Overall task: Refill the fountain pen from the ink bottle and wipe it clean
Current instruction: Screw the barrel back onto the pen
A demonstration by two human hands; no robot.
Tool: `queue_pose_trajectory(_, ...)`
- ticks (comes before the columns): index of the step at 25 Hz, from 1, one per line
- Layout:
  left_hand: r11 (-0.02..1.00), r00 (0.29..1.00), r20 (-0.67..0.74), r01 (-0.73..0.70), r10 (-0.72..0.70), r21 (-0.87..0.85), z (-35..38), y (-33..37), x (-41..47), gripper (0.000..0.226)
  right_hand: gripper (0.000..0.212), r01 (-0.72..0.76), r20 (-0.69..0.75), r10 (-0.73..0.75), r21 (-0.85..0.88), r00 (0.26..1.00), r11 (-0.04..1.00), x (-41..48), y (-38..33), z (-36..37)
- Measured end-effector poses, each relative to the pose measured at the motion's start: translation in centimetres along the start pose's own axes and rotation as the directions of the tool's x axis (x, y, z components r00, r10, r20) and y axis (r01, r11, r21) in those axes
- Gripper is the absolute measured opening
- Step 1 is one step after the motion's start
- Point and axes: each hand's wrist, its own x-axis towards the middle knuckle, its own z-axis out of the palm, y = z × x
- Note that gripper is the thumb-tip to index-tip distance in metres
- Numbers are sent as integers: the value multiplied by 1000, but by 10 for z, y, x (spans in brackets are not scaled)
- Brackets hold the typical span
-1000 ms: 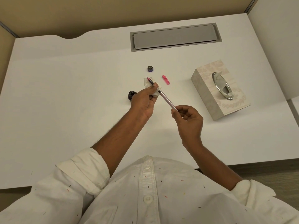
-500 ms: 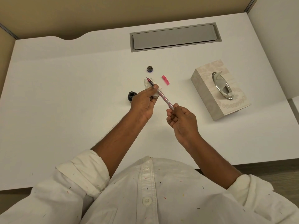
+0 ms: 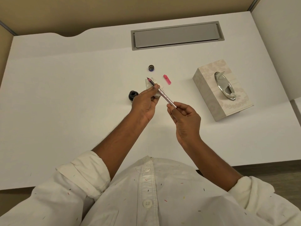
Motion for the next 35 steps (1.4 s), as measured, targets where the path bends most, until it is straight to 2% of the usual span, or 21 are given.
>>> queue_pose_trajectory(4,1000,1000,5,8,-8,1,0,-1,2,7,11,-24,-3,24,-60,1000,998,1,2,5)
queue_pose_trajectory(9,999,999,27,34,-34,5,1,-1,1,5,40,-196,-43,191,-249,981,949,4,4,9)
queue_pose_trajectory(11,999,999,19,32,-32,7,0,0,2,4,42,-215,-36,214,-268,976,939,3,4,8)
queue_pose_trajectory(15,999,999,-8,31,-31,-11,-1,-1,3,5,13,-38,8,41,-243,999,969,2,4,5)
queue_pose_trajectory(17,999,999,-13,32,-32,-10,0,-1,3,5,12,33,20,-29,-222,999,975,3,3,4)
queue_pose_trajectory(20,999,999,0,35,-35,-14,0,-1,4,5,5,17,2,-16,-245,1000,969,3,3,4)
queue_pose_trajectory(23,999,999,12,43,-43,-4,0,-1,4,7,35,-72,-24,68,-349,997,934,4,5,6)
queue_pose_trajectory(25,999,999,14,49,-49,4,0,-2,4,7,43,-129,-21,131,-372,991,919,5,6,8)
queue_pose_trajectory(27,999,999,5,53,-53,-3,0,-3,5,7,34,-118,-12,122,-366,992,923,4,6,7)
queue_pose_trajectory(29,999,999,-2,51,-51,-12,-1,-2,5,7,17,-35,4,38,-329,999,944,3,6,4)
queue_pose_trajectory(32,999,999,-5,48,-48,-11,-1,-3,4,7,11,73,21,-69,-293,997,954,3,3,1)
queue_pose_trajectory(35,999,999,4,43,-43,-2,-1,-2,4,6,6,33,-6,-36,-302,999,953,5,4,1)
